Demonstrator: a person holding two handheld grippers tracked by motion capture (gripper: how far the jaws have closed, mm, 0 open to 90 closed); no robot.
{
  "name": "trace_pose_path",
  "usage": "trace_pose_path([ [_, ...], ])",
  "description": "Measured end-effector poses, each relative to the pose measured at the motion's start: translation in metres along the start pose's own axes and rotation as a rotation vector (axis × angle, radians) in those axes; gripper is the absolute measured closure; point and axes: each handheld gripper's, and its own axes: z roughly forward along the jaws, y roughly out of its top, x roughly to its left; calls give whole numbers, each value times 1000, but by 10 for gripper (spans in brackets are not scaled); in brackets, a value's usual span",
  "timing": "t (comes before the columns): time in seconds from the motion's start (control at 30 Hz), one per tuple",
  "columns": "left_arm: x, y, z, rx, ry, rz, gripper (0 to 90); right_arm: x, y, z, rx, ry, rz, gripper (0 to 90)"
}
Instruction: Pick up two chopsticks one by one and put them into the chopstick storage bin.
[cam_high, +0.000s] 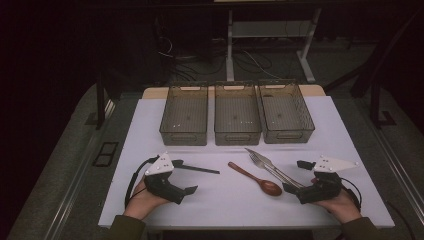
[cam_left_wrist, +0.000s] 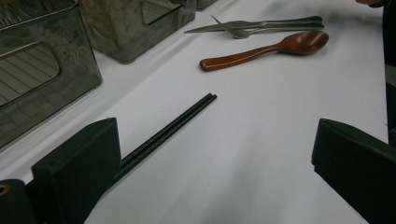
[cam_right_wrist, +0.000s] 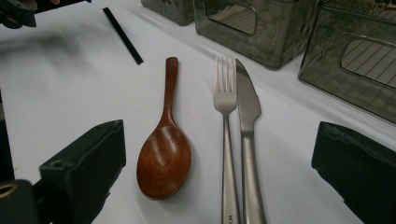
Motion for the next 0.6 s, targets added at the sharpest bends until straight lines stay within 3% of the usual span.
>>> trace_pose_path([
  [0.27, 2, 0, 0, 4, 7, -3, 39, -2, 0, -2, -11, 10, 16, 22],
  [0.6, 15, -1, -7, 33, 54, 11, 173, -2, 1, -3, -17, 6, 22, 22],
])
